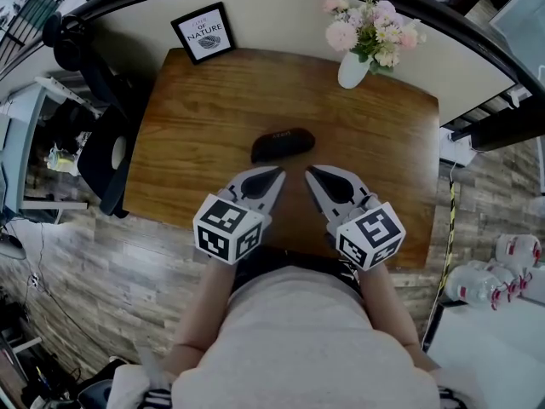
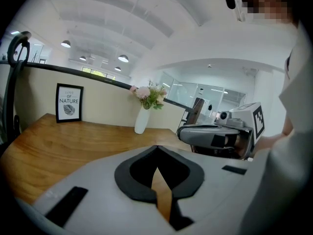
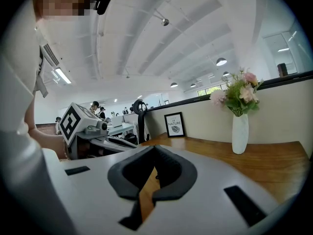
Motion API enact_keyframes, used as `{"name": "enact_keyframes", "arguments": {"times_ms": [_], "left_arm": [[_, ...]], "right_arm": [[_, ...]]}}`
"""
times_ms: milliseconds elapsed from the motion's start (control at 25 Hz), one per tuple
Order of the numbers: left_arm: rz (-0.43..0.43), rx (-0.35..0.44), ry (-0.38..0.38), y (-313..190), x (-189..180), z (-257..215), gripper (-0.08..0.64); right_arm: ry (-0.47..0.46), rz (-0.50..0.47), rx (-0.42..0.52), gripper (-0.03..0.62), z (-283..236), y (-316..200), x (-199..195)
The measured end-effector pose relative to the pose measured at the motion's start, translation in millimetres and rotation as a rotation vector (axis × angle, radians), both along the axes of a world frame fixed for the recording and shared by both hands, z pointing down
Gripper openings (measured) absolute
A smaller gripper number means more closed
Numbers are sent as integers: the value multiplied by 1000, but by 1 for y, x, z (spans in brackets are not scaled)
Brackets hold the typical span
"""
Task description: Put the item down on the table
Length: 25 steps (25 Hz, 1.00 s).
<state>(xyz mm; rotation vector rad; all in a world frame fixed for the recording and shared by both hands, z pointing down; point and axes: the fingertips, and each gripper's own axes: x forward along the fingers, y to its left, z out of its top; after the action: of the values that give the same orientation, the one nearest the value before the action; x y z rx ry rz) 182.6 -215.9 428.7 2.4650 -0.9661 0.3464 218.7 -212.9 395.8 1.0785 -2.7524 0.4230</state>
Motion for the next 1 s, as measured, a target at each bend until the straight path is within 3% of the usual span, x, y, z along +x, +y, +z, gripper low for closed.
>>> {"name": "enact_keyframes", "arguments": {"times_ms": [1000], "left_arm": [[8, -27, 1, -1, -2, 8, 12]], "right_arm": [[14, -10, -16, 9, 8, -1, -3]]}}
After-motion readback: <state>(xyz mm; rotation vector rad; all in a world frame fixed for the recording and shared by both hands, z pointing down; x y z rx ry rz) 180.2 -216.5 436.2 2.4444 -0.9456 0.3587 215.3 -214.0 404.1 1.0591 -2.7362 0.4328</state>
